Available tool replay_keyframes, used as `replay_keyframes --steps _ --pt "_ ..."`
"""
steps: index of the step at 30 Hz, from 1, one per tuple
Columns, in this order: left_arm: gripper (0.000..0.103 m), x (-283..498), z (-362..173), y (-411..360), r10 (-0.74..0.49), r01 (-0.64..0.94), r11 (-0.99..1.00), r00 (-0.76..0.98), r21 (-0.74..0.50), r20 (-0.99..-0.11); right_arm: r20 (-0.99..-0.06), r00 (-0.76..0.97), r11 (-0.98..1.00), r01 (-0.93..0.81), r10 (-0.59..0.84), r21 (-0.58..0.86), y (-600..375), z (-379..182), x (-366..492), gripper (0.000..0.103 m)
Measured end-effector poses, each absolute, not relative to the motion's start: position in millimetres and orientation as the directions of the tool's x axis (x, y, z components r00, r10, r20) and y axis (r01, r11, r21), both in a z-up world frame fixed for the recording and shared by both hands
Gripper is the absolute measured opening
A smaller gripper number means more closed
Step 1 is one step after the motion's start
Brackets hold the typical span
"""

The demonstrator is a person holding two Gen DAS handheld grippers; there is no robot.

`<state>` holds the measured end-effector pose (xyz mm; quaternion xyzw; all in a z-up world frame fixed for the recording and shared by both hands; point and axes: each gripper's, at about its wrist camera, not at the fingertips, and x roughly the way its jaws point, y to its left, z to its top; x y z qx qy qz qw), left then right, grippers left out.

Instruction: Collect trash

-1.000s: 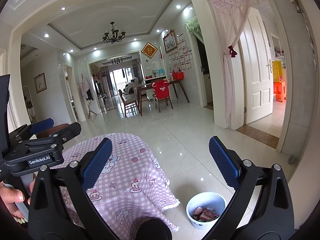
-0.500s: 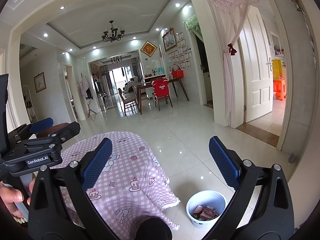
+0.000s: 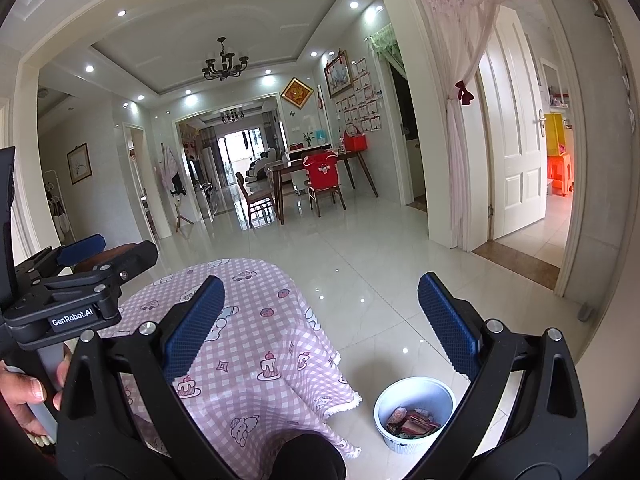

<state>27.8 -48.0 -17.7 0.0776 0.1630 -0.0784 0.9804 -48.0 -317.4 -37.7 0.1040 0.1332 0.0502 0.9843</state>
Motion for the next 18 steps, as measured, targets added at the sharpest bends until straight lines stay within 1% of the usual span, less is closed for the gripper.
replay_keyframes --steps 11,18 --pt "0.097 38 -32 -40 -0.130 0.182 0.975 0.933 0.129 -0.336 -0.280 0.952 0.973 -0.063 0.126 0.222 -304 -56 -38 0.095" --pt "0.097 63 -42 -24 -0.141 0.191 0.976 0.916 0.100 -0.375 -0.312 0.942 0.975 -0.053 0.120 0.215 -288 -62 -23 0.095"
